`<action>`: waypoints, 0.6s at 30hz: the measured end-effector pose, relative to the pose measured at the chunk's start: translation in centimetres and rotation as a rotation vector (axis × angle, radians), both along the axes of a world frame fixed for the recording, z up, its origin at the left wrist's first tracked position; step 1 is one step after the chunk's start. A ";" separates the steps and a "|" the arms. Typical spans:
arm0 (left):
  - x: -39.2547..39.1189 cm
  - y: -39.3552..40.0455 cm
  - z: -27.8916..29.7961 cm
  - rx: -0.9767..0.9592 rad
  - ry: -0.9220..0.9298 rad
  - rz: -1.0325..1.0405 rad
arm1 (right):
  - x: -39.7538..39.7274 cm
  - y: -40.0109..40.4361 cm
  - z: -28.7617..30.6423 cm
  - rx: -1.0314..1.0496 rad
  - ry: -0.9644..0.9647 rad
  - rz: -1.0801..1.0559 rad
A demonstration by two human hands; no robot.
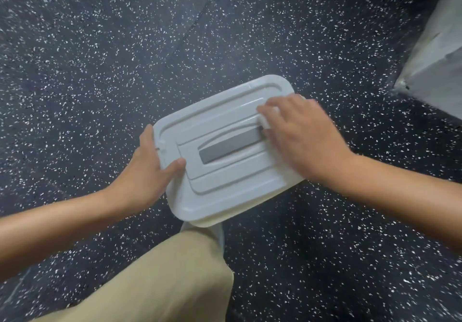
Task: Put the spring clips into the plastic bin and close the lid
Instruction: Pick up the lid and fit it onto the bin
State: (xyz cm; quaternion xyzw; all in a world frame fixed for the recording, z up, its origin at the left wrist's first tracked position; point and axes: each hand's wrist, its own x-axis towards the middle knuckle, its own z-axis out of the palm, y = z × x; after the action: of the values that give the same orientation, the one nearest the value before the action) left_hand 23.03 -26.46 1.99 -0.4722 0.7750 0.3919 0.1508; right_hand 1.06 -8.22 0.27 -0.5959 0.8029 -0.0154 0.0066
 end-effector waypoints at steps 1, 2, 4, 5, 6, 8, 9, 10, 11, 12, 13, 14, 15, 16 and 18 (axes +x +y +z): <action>0.0 0.1 0.1 0.019 0.008 0.009 | -0.9 0.4 -0.1 0.013 -0.027 -0.107; 0.1 0.3 0.2 0.034 0.002 0.020 | -1.6 0.9 -0.2 0.031 -0.068 -0.205; 0.4 0.5 0.0 0.062 -0.020 0.052 | -2.6 1.6 0.1 0.054 -0.167 -0.379; 0.5 0.5 -0.2 0.076 -0.020 0.074 | -3.0 1.9 0.2 0.060 -0.240 -0.459; 0.7 0.5 -0.4 0.087 -0.011 0.093 | -3.3 2.0 0.3 0.062 -0.351 -0.544; 0.6 0.5 -0.7 0.118 0.018 0.162 | -3.9 2.1 0.2 0.086 -0.652 -0.724; 0.5 0.6 -0.8 0.153 0.025 0.232 | -4.0 2.0 0.1 0.112 -0.782 -0.797; 0.4 0.5 -1.0 0.206 0.031 0.321 | -4.2 1.9 0.0 0.138 -0.868 -0.832; 0.2 0.5 -0.9 0.275 0.028 0.405 | -4.3 1.9 -0.1 0.152 -0.912 -0.833; 0.1 0.5 -0.8 0.341 0.020 0.450 | -4.3 1.9 -0.3 0.140 -0.937 -0.812; 0.2 0.4 -0.7 0.375 0.009 0.443 | -4.2 2.0 -0.5 0.113 -0.944 -0.785; 0.1 0.3 -0.5 0.364 -0.010 0.393 | -4.2 2.0 -0.6 0.091 -0.927 -0.765; 0.2 0.2 -0.3 0.318 -0.031 0.327 | -4.1 2.1 -0.5 0.079 -0.895 -0.753; 0.2 0.1 -0.1 0.249 -0.048 0.264 | -4.0 2.1 -0.4 0.069 -0.865 -0.745; 0.1 -0.2 -0.1 0.135 -0.073 0.180 | -4.2 2.1 -0.4 0.045 -0.820 -0.738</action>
State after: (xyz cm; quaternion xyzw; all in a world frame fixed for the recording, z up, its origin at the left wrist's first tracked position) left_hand 23.10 -26.63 1.89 -0.5428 0.6952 0.4376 0.1746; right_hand -3.10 -6.10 -0.16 -0.2198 0.8904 -0.2301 0.3256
